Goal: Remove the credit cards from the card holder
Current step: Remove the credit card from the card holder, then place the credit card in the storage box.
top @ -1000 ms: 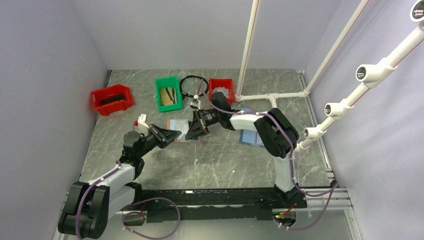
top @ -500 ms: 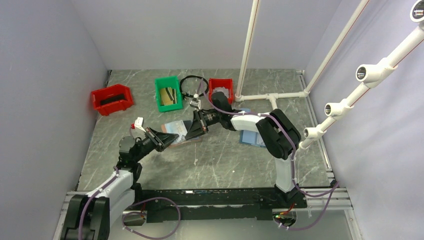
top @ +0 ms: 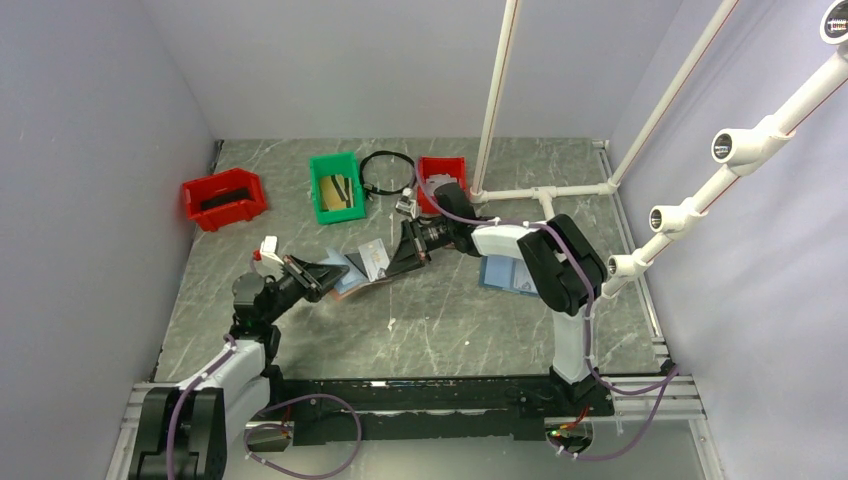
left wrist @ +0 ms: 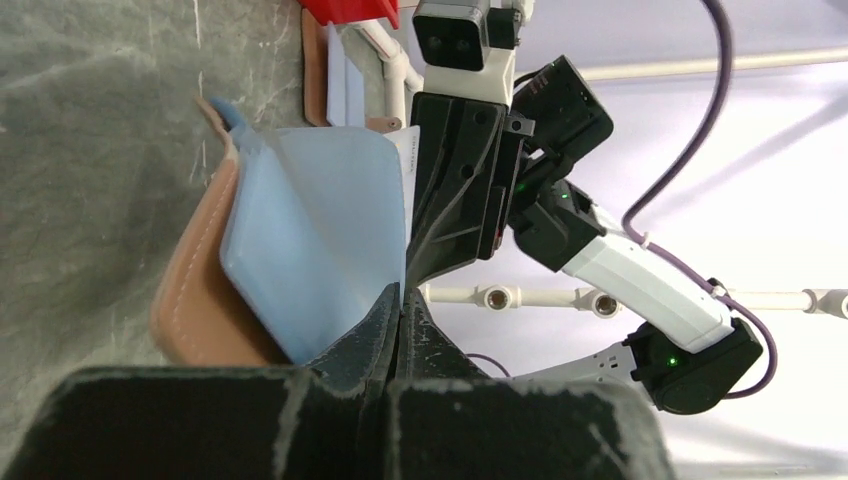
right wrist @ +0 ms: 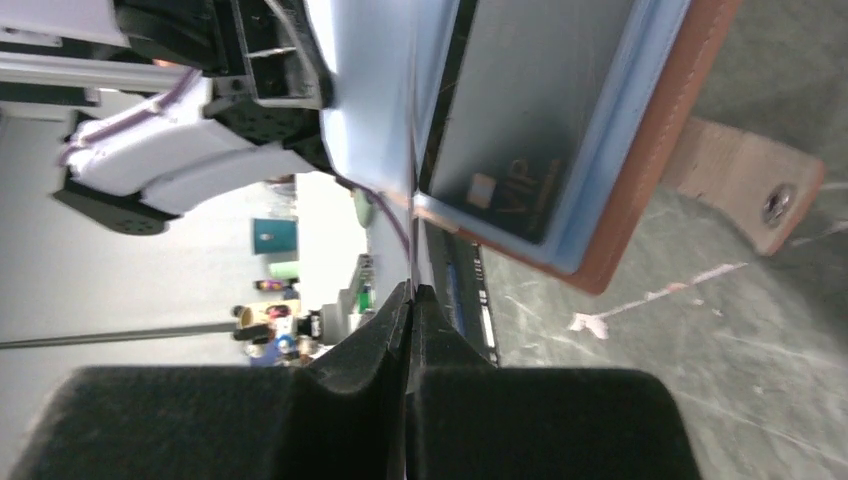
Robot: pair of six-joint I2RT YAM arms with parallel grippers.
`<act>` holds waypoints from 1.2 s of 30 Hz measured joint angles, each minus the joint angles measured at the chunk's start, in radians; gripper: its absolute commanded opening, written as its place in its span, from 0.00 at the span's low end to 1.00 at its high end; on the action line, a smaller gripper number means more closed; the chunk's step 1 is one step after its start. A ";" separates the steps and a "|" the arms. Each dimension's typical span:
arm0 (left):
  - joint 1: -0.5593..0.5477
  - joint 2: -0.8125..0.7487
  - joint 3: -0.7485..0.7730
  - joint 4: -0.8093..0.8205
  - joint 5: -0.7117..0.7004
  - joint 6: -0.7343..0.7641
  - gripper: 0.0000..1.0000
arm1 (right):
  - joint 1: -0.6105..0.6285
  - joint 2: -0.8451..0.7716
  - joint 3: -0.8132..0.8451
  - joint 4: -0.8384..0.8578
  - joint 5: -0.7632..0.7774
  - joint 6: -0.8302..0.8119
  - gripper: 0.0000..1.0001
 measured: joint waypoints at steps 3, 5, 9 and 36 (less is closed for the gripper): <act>0.003 0.008 0.000 -0.019 0.005 0.007 0.00 | 0.002 0.000 0.045 -0.194 0.032 -0.159 0.00; 0.005 0.006 0.000 -0.053 0.005 0.022 0.00 | -0.002 0.000 0.099 -0.322 0.072 -0.274 0.00; 0.006 -0.014 0.006 -0.213 0.006 0.078 0.00 | -0.015 0.000 0.253 -0.574 0.207 -0.526 0.00; 0.010 -0.015 0.090 -0.822 -0.027 0.340 0.00 | -0.107 0.019 0.650 -0.909 1.085 -1.079 0.00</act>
